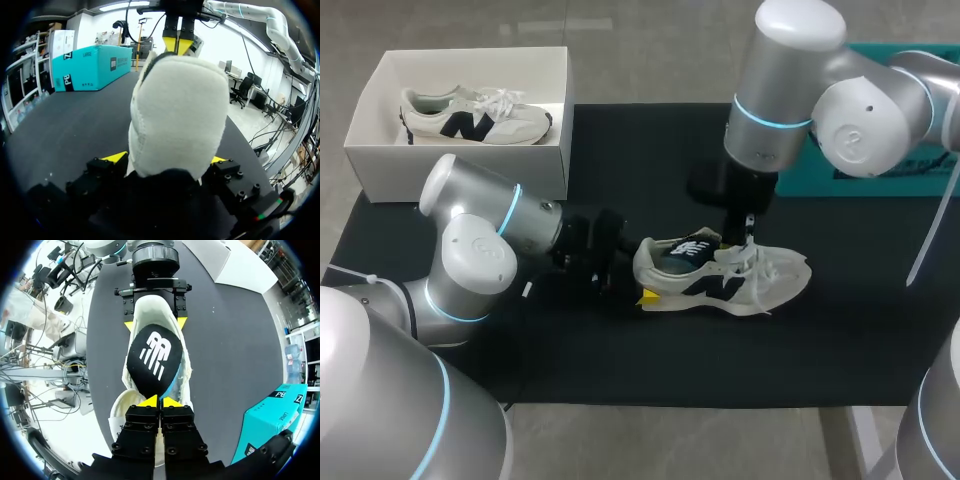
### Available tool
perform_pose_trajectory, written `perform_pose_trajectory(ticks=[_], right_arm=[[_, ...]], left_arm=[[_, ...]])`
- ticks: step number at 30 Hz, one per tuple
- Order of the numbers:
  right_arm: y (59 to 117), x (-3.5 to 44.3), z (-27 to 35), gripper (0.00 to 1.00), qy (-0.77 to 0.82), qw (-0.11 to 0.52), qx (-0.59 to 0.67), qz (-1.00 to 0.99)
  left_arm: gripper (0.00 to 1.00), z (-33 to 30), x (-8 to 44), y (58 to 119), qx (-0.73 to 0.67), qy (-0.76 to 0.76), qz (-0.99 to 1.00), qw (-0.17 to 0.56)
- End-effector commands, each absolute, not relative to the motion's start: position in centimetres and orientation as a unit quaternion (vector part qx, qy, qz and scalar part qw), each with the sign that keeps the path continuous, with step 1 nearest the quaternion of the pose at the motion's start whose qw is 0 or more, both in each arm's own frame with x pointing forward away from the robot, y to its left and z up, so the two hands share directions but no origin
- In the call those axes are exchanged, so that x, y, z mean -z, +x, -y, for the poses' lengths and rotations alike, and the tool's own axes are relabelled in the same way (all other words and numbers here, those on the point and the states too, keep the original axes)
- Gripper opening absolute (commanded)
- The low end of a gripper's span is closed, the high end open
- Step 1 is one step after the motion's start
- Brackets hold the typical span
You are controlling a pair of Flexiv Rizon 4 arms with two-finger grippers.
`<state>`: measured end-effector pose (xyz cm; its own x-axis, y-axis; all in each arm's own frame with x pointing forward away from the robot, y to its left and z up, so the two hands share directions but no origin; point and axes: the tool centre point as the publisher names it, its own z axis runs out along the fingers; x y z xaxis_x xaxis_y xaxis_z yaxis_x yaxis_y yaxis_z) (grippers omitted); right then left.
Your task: Take the shoe out of the shoebox, open the shoe tongue, remove and reinsert the insole, then place the shoe into the shoebox
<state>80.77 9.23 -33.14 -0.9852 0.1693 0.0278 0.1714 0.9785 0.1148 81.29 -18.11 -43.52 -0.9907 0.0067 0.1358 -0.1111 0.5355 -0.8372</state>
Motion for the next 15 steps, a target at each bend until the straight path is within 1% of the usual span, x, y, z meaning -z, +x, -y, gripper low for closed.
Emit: perform_pose_trajectory(ticks=[1,7,15], right_arm=[[80.1,32.5,-8.7,0.00,-0.085,-0.001,0.063,0.994],[80.1,31.8,-8.7,0.00,-0.086,-0.009,0.067,0.994],[81.8,31.5,-10.3,0.00,-0.079,-0.022,0.102,0.991]], left_arm=[[0.00,18.3,44.2,81.5,-0.480,0.030,0.875,0.062],[0.00,18.3,44.2,81.5,-0.480,0.030,0.875,0.062],[0.00,18.3,44.2,81.5,-0.480,0.030,0.875,0.062]])
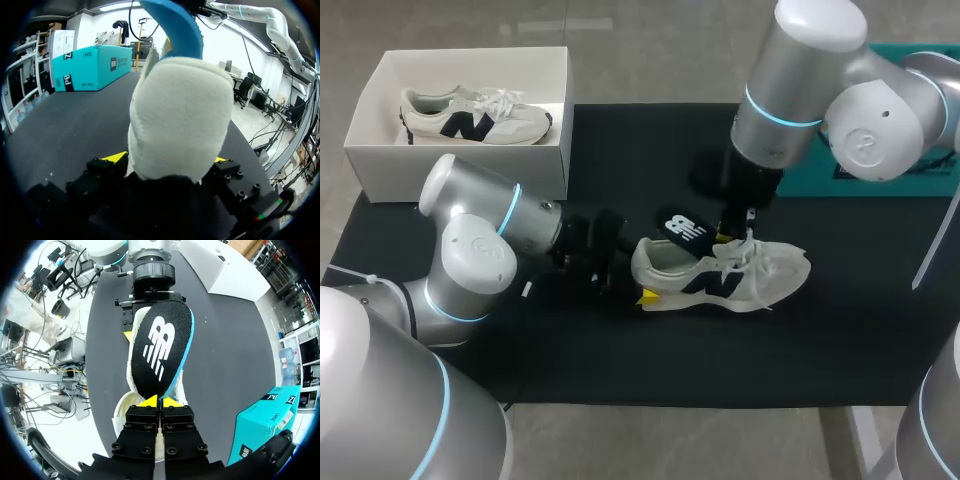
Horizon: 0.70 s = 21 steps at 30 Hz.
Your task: Take the shoe out of the shoebox, open the shoe tongue, remove and reinsert the insole, then place the shoe into the shoebox
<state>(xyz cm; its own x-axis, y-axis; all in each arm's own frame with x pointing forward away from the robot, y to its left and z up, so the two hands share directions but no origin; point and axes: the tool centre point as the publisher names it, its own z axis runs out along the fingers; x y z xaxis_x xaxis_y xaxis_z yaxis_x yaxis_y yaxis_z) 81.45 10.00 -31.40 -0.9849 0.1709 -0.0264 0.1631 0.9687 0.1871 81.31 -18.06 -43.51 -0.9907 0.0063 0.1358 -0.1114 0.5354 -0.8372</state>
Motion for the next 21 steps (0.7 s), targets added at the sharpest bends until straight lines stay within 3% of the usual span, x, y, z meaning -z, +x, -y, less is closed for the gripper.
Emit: perform_pose_trajectory(ticks=[1,11,21], right_arm=[[82.0,31.6,-10.5,0.00,0.077,0.021,-0.104,-0.991],[83.2,31.1,-12.8,0.00,0.050,0.020,-0.141,-0.989],[83.7,27.0,-13.6,0.00,0.050,0.017,-0.185,-0.981]], left_arm=[[0.00,18.3,44.2,81.5,-0.480,0.030,0.875,0.062],[0.00,18.3,44.2,81.5,-0.480,0.030,0.875,0.062],[0.00,18.3,44.2,81.5,-0.480,0.030,0.875,0.062]])
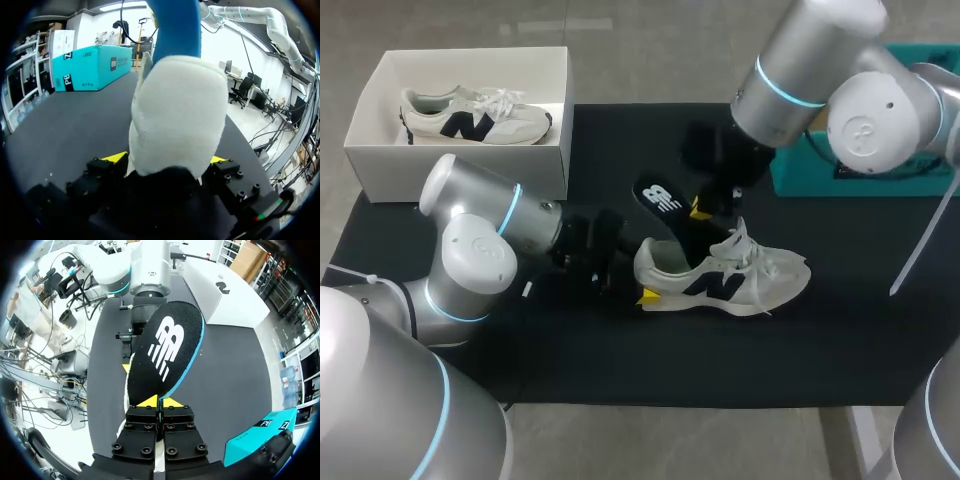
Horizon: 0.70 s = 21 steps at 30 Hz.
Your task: Take the shoe out of the shoebox, open the shoe tongue, remove and reinsert the insole, then place the shoe into the shoebox
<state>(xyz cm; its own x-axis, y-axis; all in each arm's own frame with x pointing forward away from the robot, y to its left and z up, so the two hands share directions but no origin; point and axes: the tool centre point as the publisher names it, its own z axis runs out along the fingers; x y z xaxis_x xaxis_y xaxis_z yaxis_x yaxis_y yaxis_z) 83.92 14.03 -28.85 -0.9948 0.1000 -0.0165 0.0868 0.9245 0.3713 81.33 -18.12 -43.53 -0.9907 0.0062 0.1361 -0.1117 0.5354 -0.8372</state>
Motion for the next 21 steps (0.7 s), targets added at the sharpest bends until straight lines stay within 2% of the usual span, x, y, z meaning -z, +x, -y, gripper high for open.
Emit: perform_pose_trajectory(ticks=[1,13,21], right_arm=[[83.7,26.4,-13.7,0.00,0.051,0.016,-0.191,-0.980],[84.0,18.5,-13.4,0.00,0.079,0.039,-0.192,-0.977],[84.3,14.6,-12.5,0.00,0.073,0.038,-0.261,-0.962]], left_arm=[[0.00,18.3,44.2,81.5,-0.480,0.030,0.875,0.062],[0.00,18.3,44.2,81.5,-0.480,0.030,0.875,0.062],[0.00,18.3,44.2,81.5,-0.480,0.030,0.875,0.062]])
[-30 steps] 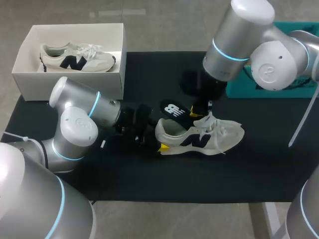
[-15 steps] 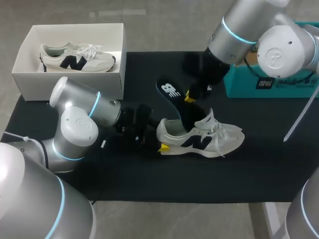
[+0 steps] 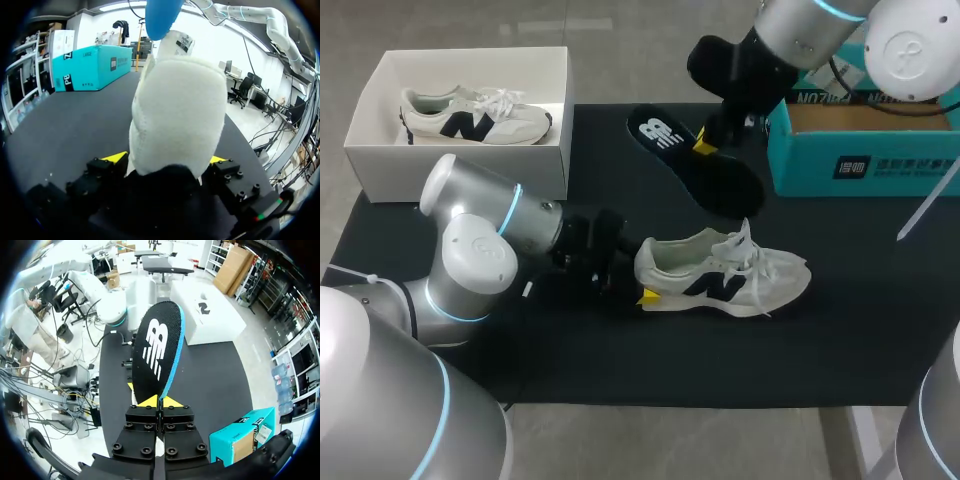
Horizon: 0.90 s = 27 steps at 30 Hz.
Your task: Take the shoe out of the shoebox, open the shoe tongue, remove and reinsert the insole, then place the shoe into the shoebox
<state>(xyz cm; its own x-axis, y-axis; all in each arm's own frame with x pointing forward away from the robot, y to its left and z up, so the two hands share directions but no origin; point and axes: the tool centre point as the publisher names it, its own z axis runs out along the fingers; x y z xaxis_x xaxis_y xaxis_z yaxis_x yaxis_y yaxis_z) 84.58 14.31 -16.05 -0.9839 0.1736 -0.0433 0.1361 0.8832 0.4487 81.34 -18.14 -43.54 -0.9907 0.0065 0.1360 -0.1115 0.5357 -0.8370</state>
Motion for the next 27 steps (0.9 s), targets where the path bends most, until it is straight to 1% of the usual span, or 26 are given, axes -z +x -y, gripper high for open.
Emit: perform_pose_trajectory(ticks=[1,25,27], right_arm=[[84.4,14.3,-12.4,0.00,0.070,0.035,-0.270,-0.960],[84.5,14.0,-12.1,0.00,0.068,0.039,-0.270,-0.960],[83.6,12.8,-12.5,0.00,0.079,0.057,-0.294,-0.951]], left_arm=[[0.00,18.3,44.2,81.5,-0.480,0.030,0.875,0.062],[0.00,18.3,44.2,81.5,-0.480,0.030,0.875,0.062],[0.00,18.3,44.2,81.5,-0.480,0.030,0.875,0.062]])
